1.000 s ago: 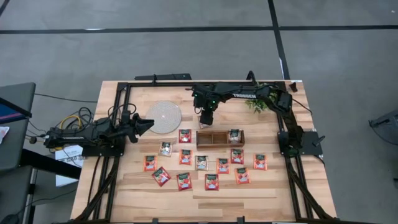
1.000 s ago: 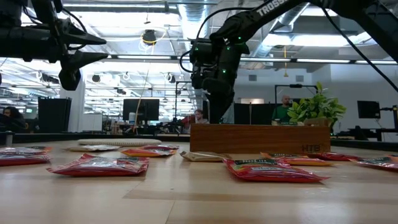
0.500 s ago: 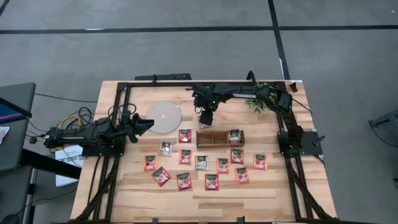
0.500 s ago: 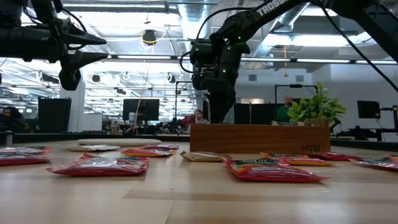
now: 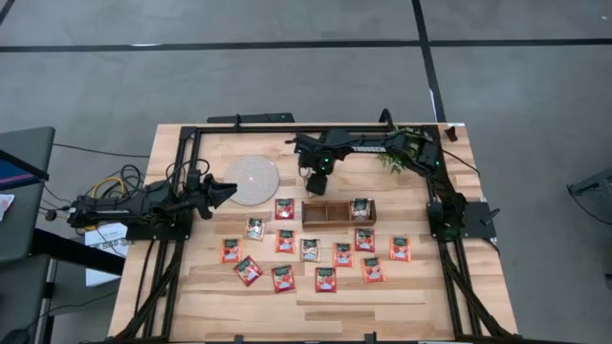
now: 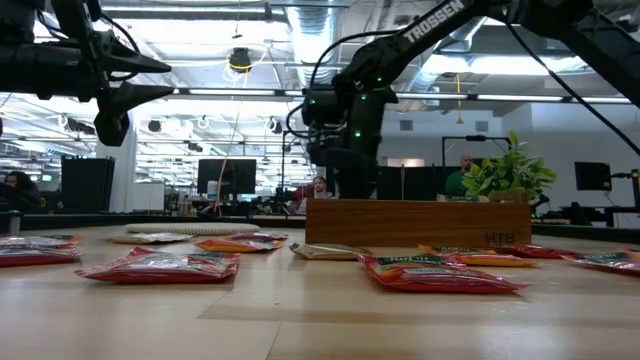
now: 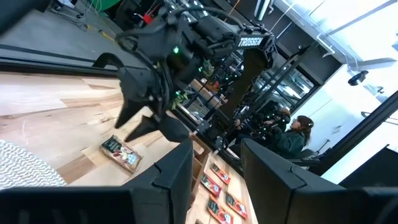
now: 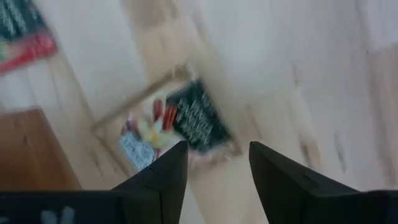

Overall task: Pick & Place Tea
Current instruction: Put the yellow tea bag into the right section of the wooden organizer

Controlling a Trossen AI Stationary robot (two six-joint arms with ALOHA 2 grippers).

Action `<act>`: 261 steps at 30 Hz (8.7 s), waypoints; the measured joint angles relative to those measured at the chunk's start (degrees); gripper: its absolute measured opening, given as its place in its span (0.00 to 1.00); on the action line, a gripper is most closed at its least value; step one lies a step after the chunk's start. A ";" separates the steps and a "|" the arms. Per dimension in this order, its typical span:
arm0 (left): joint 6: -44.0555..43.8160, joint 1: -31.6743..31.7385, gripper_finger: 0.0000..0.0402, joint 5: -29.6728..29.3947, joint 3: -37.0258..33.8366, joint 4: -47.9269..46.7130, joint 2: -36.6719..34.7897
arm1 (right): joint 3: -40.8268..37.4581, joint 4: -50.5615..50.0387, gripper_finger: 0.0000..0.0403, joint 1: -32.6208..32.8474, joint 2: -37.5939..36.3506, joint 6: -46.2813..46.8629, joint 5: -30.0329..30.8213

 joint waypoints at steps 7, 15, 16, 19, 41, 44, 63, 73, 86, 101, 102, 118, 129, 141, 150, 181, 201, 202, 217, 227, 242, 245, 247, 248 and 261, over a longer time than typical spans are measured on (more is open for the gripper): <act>0.20 0.00 0.32 -0.86 0.00 -0.06 0.00 | 0.01 0.54 0.42 -0.06 0.39 0.40 0.04; 0.25 0.00 0.32 -1.78 0.00 -0.06 0.00 | 0.06 0.24 0.40 0.48 2.82 2.47 0.21; 0.26 0.00 0.32 -1.94 0.00 -0.08 0.00 | 0.08 0.19 0.39 0.55 3.04 2.47 0.19; 0.17 0.00 0.32 -2.08 0.00 -0.08 0.00 | 0.08 -0.11 0.36 0.93 3.03 2.52 0.29; -0.02 0.00 0.32 -2.10 0.00 -0.08 0.00 | 5.14 -3.55 0.01 0.76 2.89 1.17 0.39; -0.04 0.00 0.32 -2.10 0.00 -0.08 0.00 | 6.75 -4.24 0.01 0.74 2.89 0.91 1.46; -0.04 0.00 0.32 -2.08 0.00 -0.08 0.00 | 13.54 -16.21 0.00 0.74 2.78 -3.23 4.48; -0.04 0.00 0.32 -2.08 0.00 -0.09 0.00 | 20.00 -24.75 0.00 0.48 2.69 -5.10 1.60; -0.05 0.00 0.32 -2.08 0.00 -0.08 0.00 | 30.53 -39.34 0.00 0.67 2.52 -7.07 -0.18; 0.02 0.00 0.32 -2.08 0.00 -0.49 -0.02 | 29.80 -39.29 0.00 5.54 -12.69 0.61 -5.60; 0.04 0.00 0.32 -2.08 0.00 -0.47 -0.02 | 29.20 -39.14 0.00 6.02 -13.90 1.41 -4.94; 0.17 0.00 0.32 -2.08 0.00 -0.49 -0.02 | -7.75 -32.38 0.00 15.07 -32.68 7.15 6.73; 0.03 0.00 0.32 -2.10 0.00 -0.49 -0.02 | -23.42 -22.02 0.00 18.68 -38.53 7.59 9.48; -0.08 0.00 0.32 -2.08 0.00 -0.49 -0.02 | -23.83 -18.65 0.00 20.65 -35.63 6.91 12.92; -0.09 0.00 0.32 -2.09 0.00 -0.52 -0.02 | -23.88 -18.37 0.00 20.63 -35.45 6.47 15.01; -0.09 0.00 0.32 -2.10 0.00 -0.49 -0.02 | -28.23 -15.20 0.00 20.48 -34.99 5.45 15.25; -0.09 0.00 0.32 -2.08 0.00 -0.50 -0.02 | -28.23 -14.79 0.17 20.37 -34.99 5.47 15.16; -0.09 0.00 0.32 -2.08 0.00 -0.50 -0.02 | -28.23 -14.81 0.18 20.37 -34.99 5.47 15.16; 0.22 0.00 0.32 -2.08 0.00 -0.47 0.00 | -29.06 -19.68 0.17 20.37 -42.33 9.87 15.43; -0.03 -0.04 0.32 -0.94 0.00 3.60 4.48 | -45.53 -4.87 0.17 20.27 -68.39 30.65 15.41; 5.35 -0.09 0.32 7.93 19.04 -12.47 35.25 | -64.88 17.28 0.17 22.34 -96.30 45.08 18.57; 6.59 -0.09 0.32 9.74 24.54 -21.50 43.30 | -65.95 18.07 0.17 22.38 -98.19 45.14 18.40; 6.67 -0.09 0.32 11.04 27.28 -25.62 48.32 | -65.97 18.29 0.17 22.36 -98.59 45.11 18.42; 6.74 -0.09 0.32 11.57 28.28 -27.37 50.73 | -65.97 18.35 0.17 22.36 -98.64 45.09 18.42; 14.40 -0.13 0.32 12.34 31.87 -35.66 67.71 | -65.97 18.65 0.17 22.36 -98.38 46.00 18.20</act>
